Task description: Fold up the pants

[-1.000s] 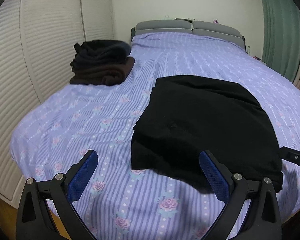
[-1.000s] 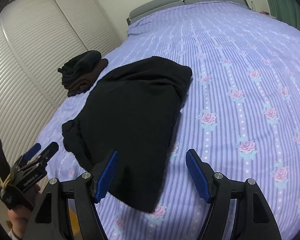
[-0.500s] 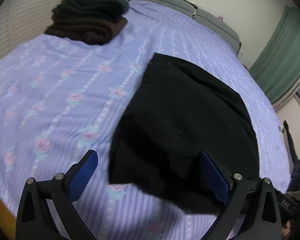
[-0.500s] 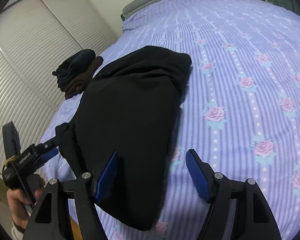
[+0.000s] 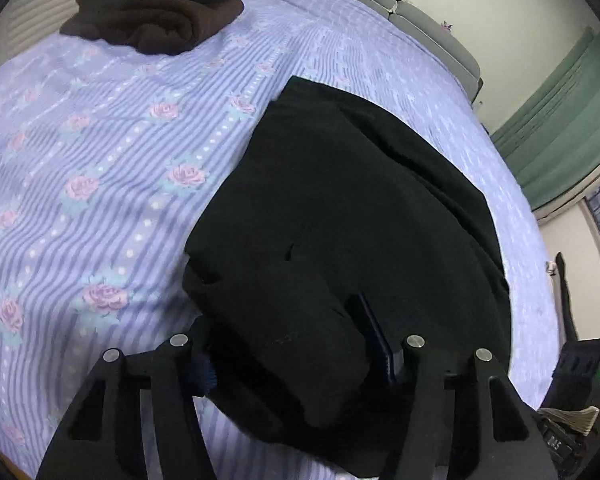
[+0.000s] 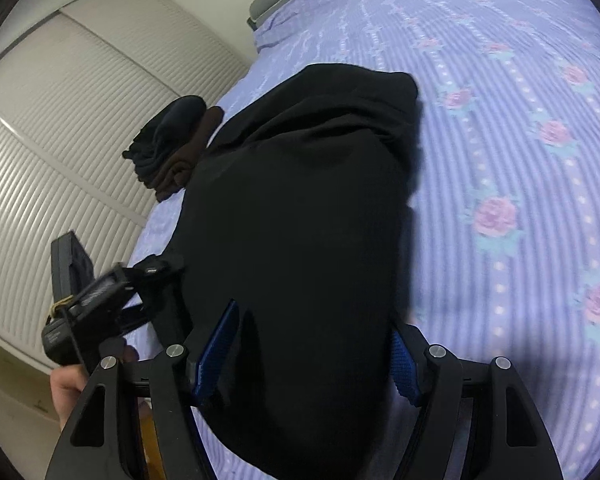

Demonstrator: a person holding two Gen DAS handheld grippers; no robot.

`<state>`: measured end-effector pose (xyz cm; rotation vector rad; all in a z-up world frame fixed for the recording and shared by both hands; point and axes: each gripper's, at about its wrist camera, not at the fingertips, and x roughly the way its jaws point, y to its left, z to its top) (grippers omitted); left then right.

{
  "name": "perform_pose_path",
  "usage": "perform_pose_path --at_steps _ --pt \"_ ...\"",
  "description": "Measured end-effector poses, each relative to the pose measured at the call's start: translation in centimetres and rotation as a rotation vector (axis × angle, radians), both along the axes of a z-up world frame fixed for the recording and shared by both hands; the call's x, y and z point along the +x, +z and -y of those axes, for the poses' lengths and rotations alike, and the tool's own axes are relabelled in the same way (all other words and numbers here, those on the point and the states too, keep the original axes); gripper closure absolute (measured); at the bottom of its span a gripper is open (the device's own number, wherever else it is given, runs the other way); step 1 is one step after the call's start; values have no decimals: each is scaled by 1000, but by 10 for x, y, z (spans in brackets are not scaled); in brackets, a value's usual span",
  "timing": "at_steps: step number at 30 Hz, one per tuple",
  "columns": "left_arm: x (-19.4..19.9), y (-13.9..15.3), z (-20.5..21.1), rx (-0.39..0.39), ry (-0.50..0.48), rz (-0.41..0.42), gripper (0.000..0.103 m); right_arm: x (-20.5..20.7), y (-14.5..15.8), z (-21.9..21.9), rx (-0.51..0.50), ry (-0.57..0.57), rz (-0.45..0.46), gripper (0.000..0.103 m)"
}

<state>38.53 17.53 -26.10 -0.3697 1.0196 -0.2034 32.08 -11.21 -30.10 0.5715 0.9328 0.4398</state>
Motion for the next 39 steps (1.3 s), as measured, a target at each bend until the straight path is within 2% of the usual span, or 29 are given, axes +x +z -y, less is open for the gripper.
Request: perform_pose_path --at_steps 2,3,4,5,6,8,9,16,22,30,39 --pt "1 0 1 10 0 10 51 3 -2 -4 5 18 -1 35" --pt "2 0 0 10 3 13 57 5 -3 -4 14 23 -6 37" --pt "2 0 -1 10 9 19 69 7 -5 -4 29 28 -13 43" --pt "2 3 -1 7 9 32 74 9 -7 -2 36 30 -23 50" --pt "1 6 -2 10 6 42 79 10 -7 0 42 33 -32 65" --pt "-1 14 1 30 -8 63 83 10 -7 4 61 41 -33 83" --pt "-3 17 2 43 -17 73 84 10 -4 4 61 50 -21 86" --pt "-10 47 -4 53 -21 119 87 5 29 2 61 70 45 91" --pt "-10 86 -13 66 -18 151 90 6 73 -6 95 88 84 92" --pt "-15 135 -49 39 4 158 91 10 140 -28 125 130 128 92" --pt "-42 174 -93 30 47 186 92 14 192 -69 153 192 144 92"
